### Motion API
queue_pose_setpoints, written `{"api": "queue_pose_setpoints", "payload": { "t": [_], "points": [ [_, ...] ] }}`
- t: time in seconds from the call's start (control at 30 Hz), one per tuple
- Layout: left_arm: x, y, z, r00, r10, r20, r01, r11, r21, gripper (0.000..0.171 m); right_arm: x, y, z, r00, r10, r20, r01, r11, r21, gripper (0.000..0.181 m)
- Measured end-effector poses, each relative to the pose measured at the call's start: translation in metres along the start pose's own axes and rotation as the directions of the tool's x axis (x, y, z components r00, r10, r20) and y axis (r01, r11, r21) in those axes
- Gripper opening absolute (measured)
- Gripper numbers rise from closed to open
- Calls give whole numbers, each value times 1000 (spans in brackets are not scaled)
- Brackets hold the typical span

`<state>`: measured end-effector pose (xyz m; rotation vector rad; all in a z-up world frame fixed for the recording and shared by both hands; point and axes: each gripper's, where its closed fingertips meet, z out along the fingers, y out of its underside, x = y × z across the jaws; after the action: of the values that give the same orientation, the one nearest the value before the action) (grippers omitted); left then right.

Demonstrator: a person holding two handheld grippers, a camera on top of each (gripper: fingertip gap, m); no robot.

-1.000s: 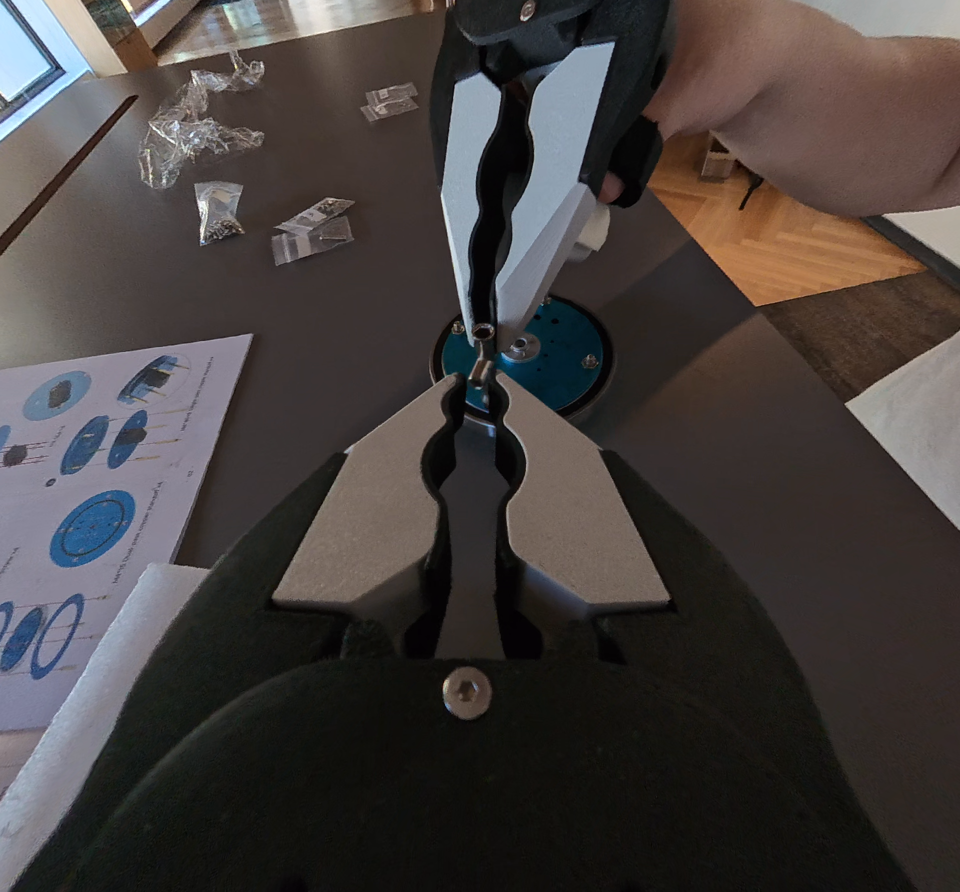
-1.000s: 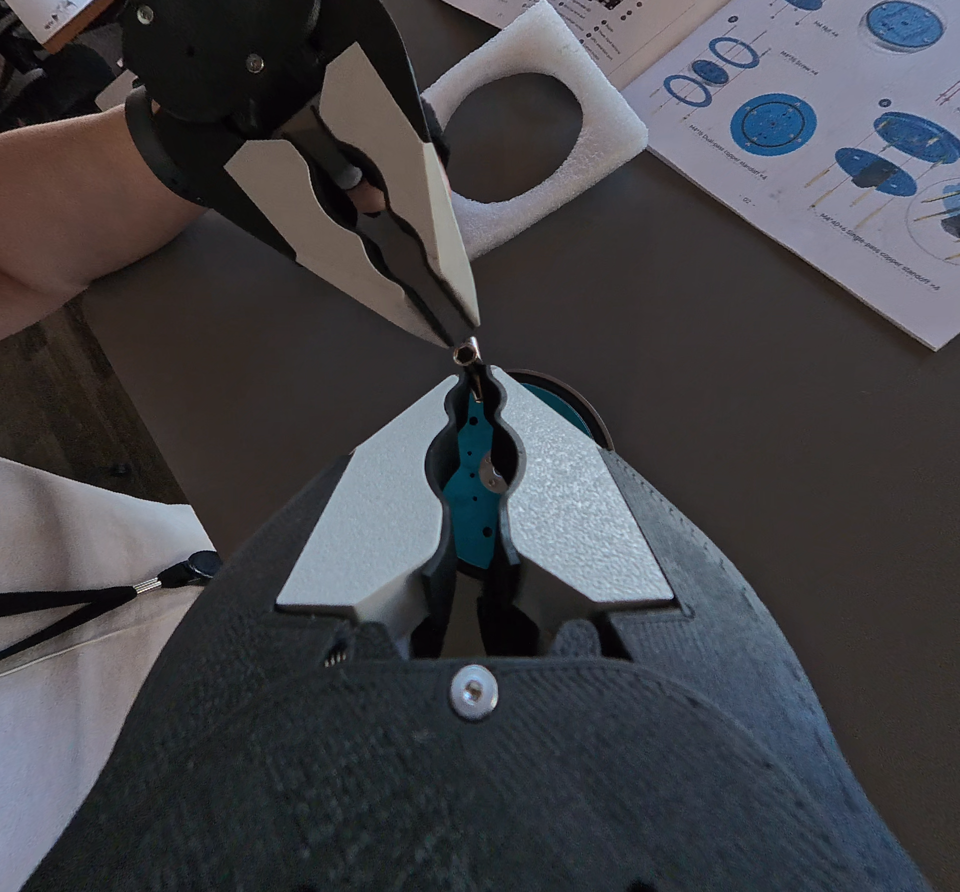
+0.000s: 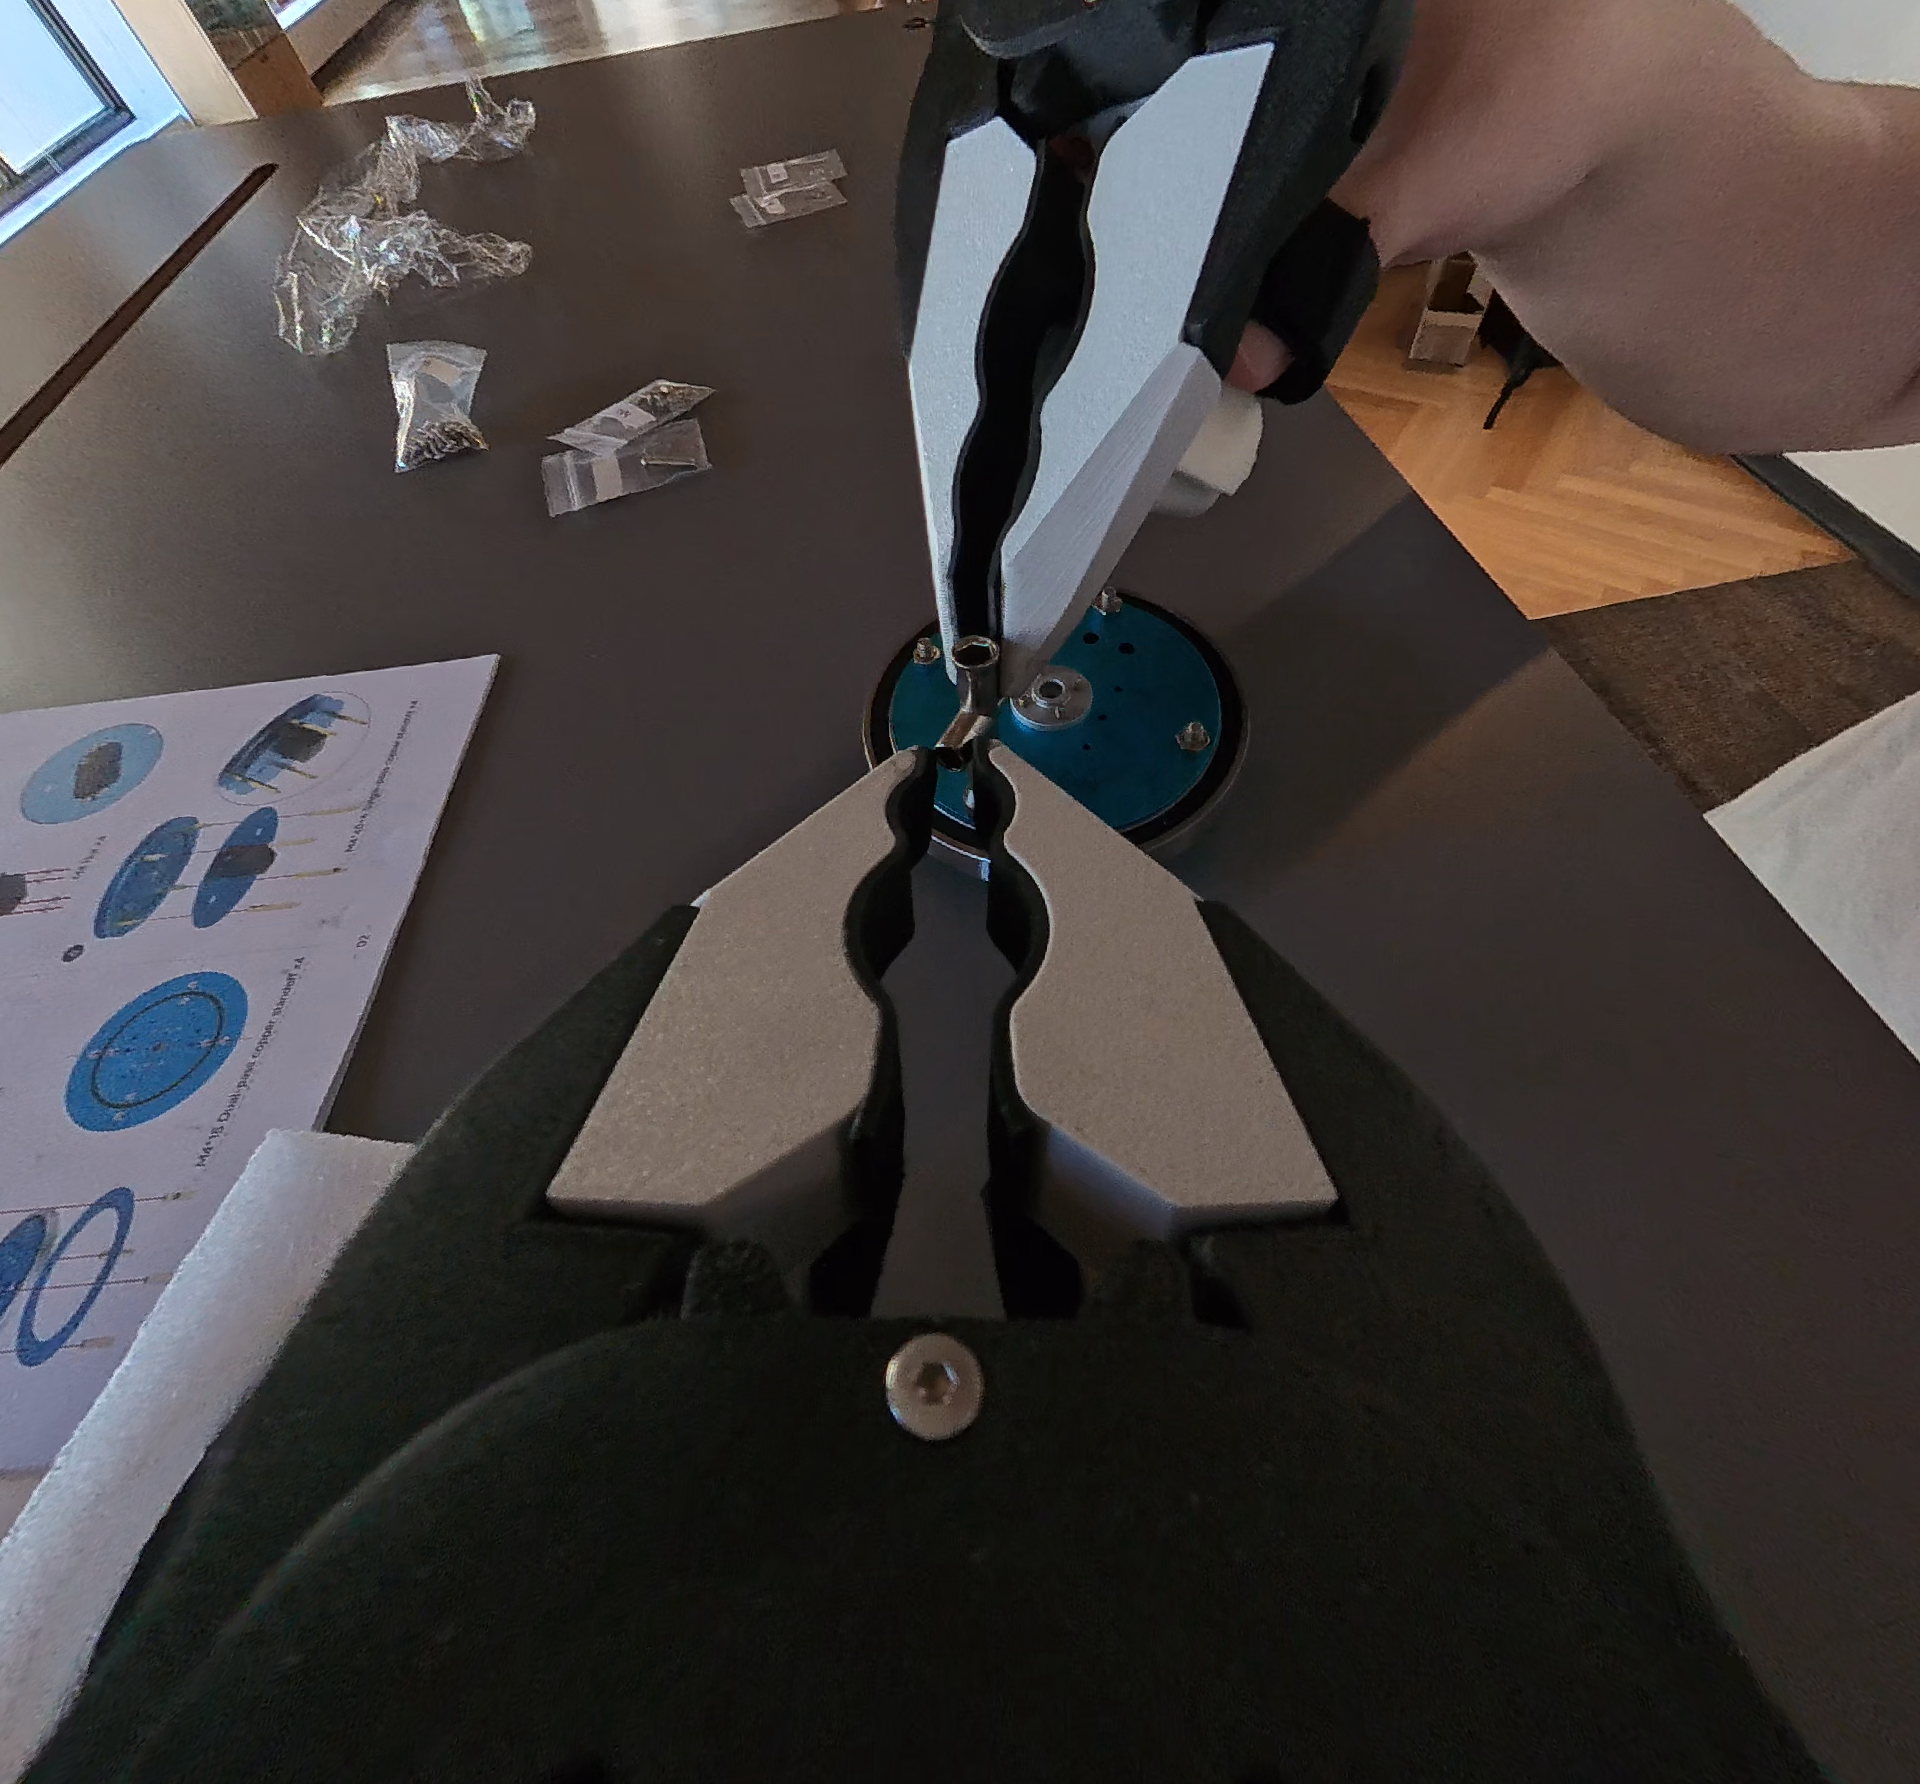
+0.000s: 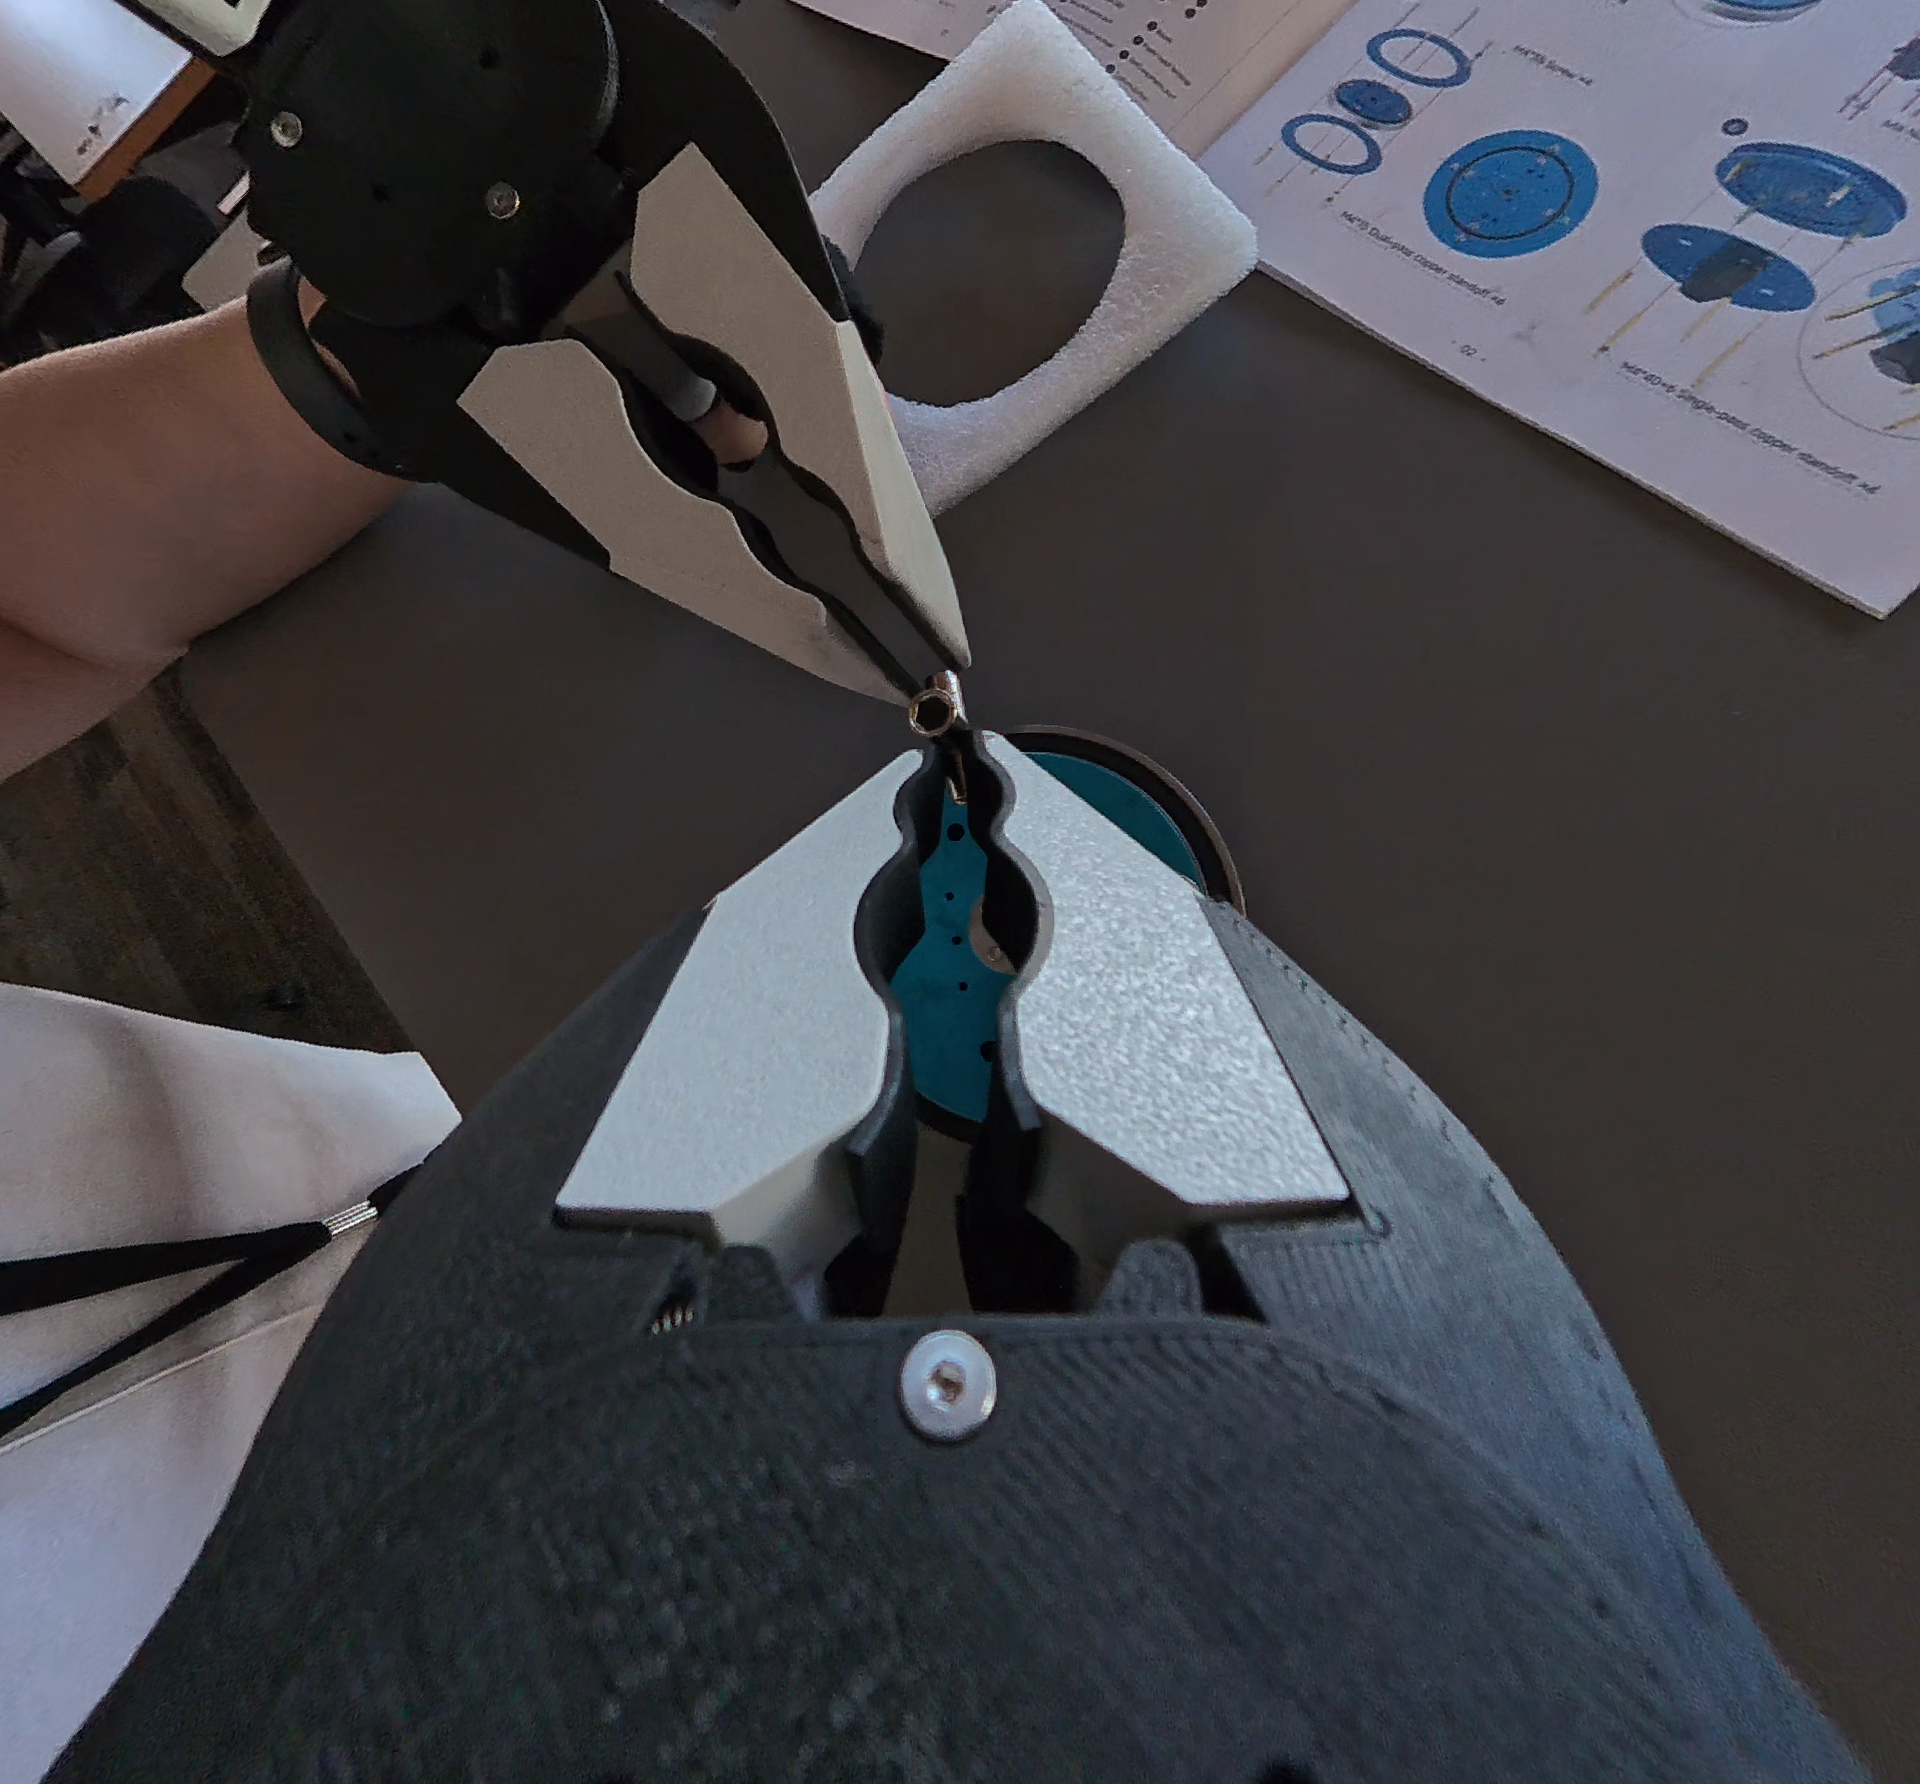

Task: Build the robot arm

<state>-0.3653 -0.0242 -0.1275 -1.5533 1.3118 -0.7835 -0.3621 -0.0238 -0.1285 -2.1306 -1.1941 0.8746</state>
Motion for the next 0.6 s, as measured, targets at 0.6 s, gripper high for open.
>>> {"api": "queue_pose_setpoints", "payload": {
  "t": [0.6],
  "points": [
    [-1,-2,2,997,-63,-40,64,997,36,8,0,-2,2,1000,12,-9,-12,1000,20,4]
  ]
}}
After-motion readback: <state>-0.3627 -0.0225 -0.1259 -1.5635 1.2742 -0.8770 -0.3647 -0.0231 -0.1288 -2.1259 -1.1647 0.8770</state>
